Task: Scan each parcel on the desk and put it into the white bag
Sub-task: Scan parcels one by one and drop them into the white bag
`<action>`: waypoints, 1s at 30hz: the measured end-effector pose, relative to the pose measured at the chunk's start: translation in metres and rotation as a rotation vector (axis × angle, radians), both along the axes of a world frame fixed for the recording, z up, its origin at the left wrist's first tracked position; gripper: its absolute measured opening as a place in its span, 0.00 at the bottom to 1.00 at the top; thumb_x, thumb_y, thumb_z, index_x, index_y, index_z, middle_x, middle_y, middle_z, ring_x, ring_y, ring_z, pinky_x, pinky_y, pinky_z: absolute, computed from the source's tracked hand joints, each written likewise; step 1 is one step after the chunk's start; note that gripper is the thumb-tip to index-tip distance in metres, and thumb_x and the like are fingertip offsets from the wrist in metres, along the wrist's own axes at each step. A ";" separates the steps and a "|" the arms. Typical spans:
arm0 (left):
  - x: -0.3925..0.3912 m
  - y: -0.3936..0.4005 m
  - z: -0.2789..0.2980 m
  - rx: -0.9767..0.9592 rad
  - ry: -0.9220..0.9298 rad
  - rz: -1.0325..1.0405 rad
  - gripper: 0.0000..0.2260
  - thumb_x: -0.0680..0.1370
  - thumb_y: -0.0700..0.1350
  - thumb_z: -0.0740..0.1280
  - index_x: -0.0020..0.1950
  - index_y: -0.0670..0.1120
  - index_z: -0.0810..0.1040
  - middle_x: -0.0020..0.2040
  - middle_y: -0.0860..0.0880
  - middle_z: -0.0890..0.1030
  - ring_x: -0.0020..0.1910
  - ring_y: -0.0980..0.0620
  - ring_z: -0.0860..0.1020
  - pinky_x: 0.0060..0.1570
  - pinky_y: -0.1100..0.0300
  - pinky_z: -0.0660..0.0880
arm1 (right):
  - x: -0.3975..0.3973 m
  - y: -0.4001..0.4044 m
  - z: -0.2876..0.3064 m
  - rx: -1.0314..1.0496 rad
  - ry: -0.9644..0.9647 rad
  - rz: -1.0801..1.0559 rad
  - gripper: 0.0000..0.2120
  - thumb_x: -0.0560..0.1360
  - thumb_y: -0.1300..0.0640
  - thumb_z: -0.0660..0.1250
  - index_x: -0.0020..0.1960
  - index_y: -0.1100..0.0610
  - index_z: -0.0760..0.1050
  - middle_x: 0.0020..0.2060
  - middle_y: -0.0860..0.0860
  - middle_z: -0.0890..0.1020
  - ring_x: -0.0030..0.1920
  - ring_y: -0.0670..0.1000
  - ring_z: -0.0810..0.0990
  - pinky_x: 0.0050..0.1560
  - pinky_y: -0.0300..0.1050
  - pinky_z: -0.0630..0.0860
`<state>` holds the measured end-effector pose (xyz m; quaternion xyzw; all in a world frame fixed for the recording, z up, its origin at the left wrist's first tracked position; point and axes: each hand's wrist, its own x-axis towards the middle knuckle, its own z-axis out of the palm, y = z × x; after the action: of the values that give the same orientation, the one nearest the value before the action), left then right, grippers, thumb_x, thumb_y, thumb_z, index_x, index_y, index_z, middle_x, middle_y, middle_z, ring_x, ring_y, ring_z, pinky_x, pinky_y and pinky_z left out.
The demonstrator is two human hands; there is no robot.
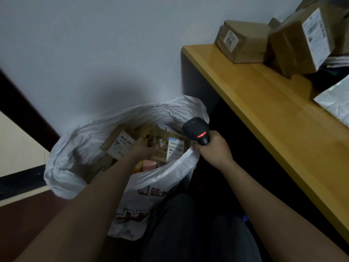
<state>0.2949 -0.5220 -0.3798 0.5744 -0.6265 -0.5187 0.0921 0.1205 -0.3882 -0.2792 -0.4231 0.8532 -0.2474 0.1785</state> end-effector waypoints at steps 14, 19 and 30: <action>0.012 0.059 0.002 -0.143 0.008 -0.665 0.31 0.68 0.64 0.73 0.66 0.49 0.75 0.64 0.52 0.75 0.61 0.54 0.73 0.62 0.57 0.71 | 0.000 -0.018 -0.057 -0.108 -0.107 -0.170 0.10 0.71 0.61 0.72 0.51 0.61 0.77 0.45 0.60 0.83 0.49 0.61 0.82 0.42 0.41 0.69; 0.018 0.076 -0.019 -0.380 -0.281 -0.704 0.21 0.74 0.53 0.68 0.65 0.47 0.72 0.61 0.47 0.74 0.59 0.45 0.73 0.52 0.54 0.73 | -0.007 -0.016 -0.046 -0.186 -0.054 -0.155 0.12 0.71 0.63 0.71 0.53 0.64 0.77 0.50 0.63 0.82 0.52 0.62 0.81 0.44 0.42 0.69; 0.047 0.086 0.037 -0.605 -0.089 -0.345 0.13 0.74 0.51 0.72 0.53 0.43 0.82 0.49 0.47 0.83 0.48 0.50 0.78 0.40 0.61 0.63 | 0.046 0.021 -0.041 -0.301 -0.558 0.136 0.15 0.66 0.63 0.79 0.50 0.59 0.79 0.42 0.49 0.85 0.44 0.45 0.83 0.49 0.43 0.79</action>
<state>0.3418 -0.4361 -0.3424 0.4289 -0.8429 -0.2921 0.1420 0.1661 -0.3669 -0.3204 -0.4166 0.6952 -0.4646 0.3569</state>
